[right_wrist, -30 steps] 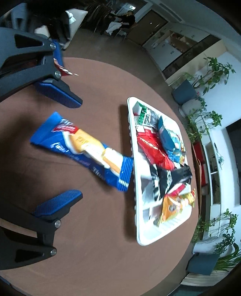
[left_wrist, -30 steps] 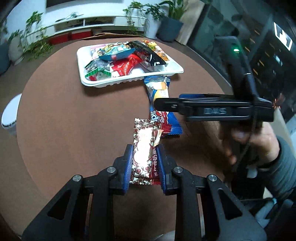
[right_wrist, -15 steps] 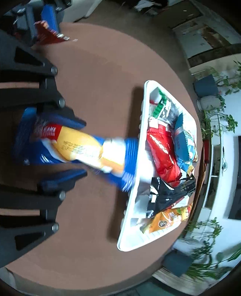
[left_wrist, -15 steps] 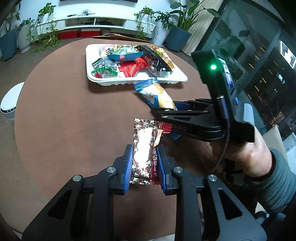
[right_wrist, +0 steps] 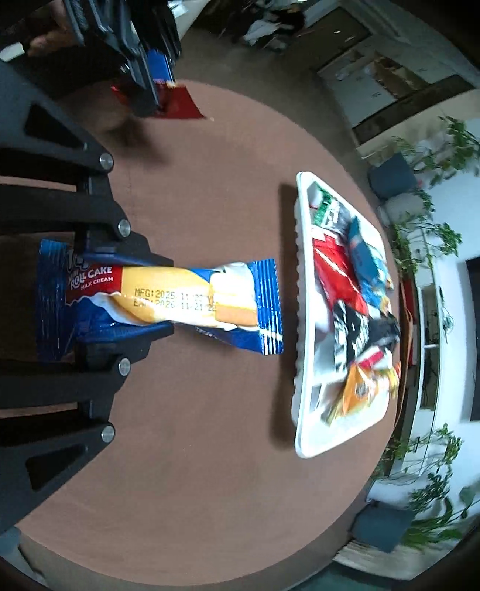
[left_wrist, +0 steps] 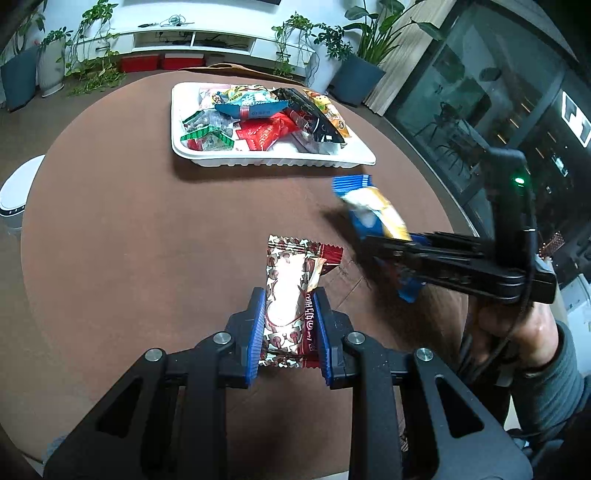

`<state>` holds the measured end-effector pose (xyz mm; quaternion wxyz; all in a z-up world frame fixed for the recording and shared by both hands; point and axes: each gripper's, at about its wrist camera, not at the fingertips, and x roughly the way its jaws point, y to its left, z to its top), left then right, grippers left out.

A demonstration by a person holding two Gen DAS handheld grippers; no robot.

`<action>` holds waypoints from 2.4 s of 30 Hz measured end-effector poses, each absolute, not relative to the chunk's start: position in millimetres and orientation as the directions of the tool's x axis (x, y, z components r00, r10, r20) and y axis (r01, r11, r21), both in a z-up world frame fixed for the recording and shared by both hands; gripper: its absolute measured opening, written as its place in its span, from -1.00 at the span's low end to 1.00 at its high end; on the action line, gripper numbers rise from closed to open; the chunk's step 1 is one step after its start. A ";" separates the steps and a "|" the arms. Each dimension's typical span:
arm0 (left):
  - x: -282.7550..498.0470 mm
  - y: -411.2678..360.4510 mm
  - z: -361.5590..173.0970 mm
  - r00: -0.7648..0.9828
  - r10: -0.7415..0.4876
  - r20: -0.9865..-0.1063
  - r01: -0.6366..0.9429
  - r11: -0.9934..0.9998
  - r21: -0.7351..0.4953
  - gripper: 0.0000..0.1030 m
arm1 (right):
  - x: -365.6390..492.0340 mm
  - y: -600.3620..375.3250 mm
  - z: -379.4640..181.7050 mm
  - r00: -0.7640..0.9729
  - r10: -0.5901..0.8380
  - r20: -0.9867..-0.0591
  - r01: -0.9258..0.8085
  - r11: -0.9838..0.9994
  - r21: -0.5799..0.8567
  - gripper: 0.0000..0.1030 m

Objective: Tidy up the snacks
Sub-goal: 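Carry both packets into the white tray and open both tools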

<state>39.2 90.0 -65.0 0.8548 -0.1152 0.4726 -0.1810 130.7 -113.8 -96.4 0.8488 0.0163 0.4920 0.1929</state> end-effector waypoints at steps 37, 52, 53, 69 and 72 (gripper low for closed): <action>293.8 113.6 -8.7 0.574 -0.314 -0.756 0.131 0.947 -0.293 -0.56 | 319.2 -59.5 -33.4 0.468 0.403 -0.786 -0.330 0.905 0.267 -0.44; 329.8 94.5 -79.3 0.532 -0.283 -0.798 0.099 0.957 -0.273 -0.54 | 334.9 -53.4 -65.5 0.435 0.384 -0.814 -0.329 0.910 0.254 -0.43; 332.4 93.9 -82.5 0.529 -0.284 -0.800 0.098 0.957 -0.275 -0.54 | 333.2 -53.5 -68.0 0.437 0.384 -0.813 -0.328 0.910 0.254 -0.43; 331.1 91.6 -125.9 0.526 -0.273 -0.805 0.057 0.956 -0.287 -0.54 | 333.5 -48.7 -79.5 0.450 0.381 -0.808 -0.324 0.912 0.250 -0.43; 322.7 95.8 -122.3 0.533 -0.278 -0.799 0.052 0.953 -0.297 -0.52 | 332.4 -48.4 -76.3 0.447 0.374 -0.813 -0.318 0.915 0.247 -0.44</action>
